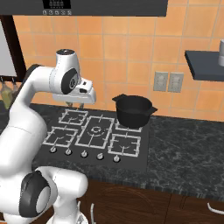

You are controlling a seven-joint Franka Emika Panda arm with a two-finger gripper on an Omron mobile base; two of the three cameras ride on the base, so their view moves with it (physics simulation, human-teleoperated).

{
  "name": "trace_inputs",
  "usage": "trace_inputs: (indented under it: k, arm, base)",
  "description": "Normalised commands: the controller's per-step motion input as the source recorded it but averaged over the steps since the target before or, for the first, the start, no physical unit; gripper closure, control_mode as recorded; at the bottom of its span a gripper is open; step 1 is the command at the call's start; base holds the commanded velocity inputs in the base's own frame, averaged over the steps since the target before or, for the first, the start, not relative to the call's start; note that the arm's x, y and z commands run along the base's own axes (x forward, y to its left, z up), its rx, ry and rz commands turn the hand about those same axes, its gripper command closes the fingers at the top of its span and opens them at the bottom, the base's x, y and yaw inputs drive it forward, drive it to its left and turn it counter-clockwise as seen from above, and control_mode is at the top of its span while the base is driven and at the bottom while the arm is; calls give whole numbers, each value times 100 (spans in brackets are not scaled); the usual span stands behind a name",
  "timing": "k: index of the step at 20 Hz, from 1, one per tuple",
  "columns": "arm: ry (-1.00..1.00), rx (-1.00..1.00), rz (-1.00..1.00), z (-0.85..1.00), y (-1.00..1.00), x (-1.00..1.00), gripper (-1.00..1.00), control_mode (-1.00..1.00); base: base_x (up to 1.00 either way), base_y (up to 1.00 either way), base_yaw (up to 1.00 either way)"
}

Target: Put the bell pepper and bell pepper in the pot. Retrieve the spatula and lightly stir the vegetables in the pot.

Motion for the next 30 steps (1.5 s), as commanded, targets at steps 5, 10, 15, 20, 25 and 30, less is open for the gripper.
trace_inputs:
  k: [5,10,15,20,25,30]
  arm:
    - [6,-6,2,-24,66,-7,-100,-100]
    - [5,-14,20,-61,100,0,-100,-100]
    - [10,-7,12,-14,41,7,-100,-100]
    - [1,-5,0,-7,10,0,-100,-100]
    - [-2,0,0,-18,22,0,-100,-100]
    - [-5,0,2,-9,25,0,-100,-100]
  base:
    - [0,0,0]
    - [0,0,0]
    - [0,0,0]
    - [0,0,0]
    - [0,0,0]
    - [0,0,0]
